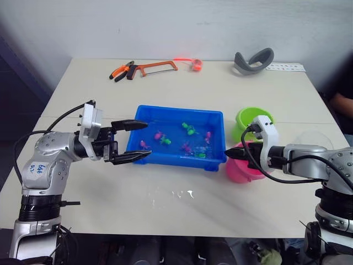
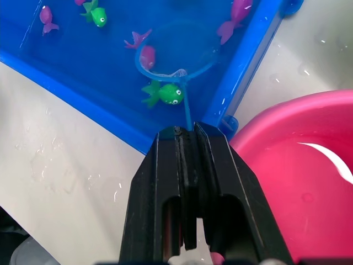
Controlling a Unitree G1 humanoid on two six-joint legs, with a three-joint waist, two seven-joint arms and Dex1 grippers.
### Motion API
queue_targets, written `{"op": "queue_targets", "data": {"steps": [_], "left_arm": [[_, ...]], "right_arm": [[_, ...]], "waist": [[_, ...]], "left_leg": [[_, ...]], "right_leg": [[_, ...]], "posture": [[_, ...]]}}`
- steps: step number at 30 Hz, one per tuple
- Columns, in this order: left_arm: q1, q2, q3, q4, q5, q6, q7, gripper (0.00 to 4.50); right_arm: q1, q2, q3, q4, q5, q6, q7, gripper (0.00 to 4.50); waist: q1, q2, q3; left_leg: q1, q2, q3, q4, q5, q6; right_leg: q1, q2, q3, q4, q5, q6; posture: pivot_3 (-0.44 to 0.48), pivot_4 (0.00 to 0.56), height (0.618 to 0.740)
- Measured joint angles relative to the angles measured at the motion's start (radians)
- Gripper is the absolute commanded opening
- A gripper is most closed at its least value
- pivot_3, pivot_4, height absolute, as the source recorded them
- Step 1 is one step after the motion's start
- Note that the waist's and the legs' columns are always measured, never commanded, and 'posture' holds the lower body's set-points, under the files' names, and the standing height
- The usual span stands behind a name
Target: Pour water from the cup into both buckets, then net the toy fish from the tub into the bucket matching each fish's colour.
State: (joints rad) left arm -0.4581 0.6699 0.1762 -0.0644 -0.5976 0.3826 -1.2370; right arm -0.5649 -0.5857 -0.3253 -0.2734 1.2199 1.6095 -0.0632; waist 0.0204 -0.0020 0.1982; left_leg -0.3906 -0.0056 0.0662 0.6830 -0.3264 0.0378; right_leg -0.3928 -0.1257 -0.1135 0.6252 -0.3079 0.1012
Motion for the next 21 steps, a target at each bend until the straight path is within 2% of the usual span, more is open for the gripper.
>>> {"op": "queue_targets", "data": {"steps": [13, 21], "left_arm": [[-0.001, 0.001, -0.009, 0.001, 0.002, -0.007, 0.001, 4.49], [-0.002, 0.001, -0.016, 0.002, 0.003, -0.015, 0.002, 4.49]], "right_arm": [[-0.013, 0.038, 0.000, 0.005, 0.013, 0.000, -0.106, 0.00], [-0.043, 0.074, 0.038, -0.010, -0.102, -0.038, -0.117, 0.00]], "waist": [[-0.001, 0.000, 0.000], [-0.004, 0.000, 0.000]], "left_leg": [[0.000, 0.000, 0.000, 0.000, 0.000, 0.000], [0.000, 0.000, 0.000, -0.001, 0.000, 0.000]], "right_leg": [[0.000, -0.002, 0.000, 0.000, 0.000, 0.000], [-0.001, -0.001, 0.000, 0.000, 0.000, 0.000]], "posture": [[0.000, 0.150, 0.740], [0.000, 0.150, 0.740]]}}
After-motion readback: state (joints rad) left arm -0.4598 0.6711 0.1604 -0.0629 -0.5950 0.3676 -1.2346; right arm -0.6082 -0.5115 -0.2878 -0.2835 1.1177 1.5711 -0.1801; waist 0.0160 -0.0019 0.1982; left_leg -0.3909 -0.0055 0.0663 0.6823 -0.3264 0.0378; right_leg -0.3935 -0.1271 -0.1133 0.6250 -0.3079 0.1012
